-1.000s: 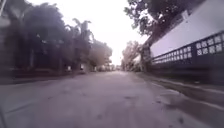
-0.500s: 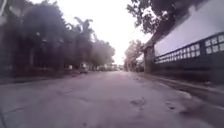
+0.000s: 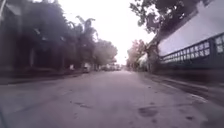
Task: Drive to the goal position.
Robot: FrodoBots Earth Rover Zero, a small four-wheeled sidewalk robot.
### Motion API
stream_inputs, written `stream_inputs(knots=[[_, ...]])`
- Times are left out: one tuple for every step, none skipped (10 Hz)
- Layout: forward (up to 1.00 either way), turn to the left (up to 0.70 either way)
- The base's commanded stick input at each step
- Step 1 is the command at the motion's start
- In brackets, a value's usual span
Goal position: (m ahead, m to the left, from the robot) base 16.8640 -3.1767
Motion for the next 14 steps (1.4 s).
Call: stream_inputs(knots=[[0.7, 0.0], [0.7, 0.0], [0.7, -0.33], [0.7, -0.35], [0.7, -0.35], [0.7, -0.35], [0.7, -0.35], [0.7, -0.35], [0.7, -0.35], [0.7, -0.35], [0.7, -0.35], [0.7, -0.35], [0.7, -0.35], [0.7, -0.35]])
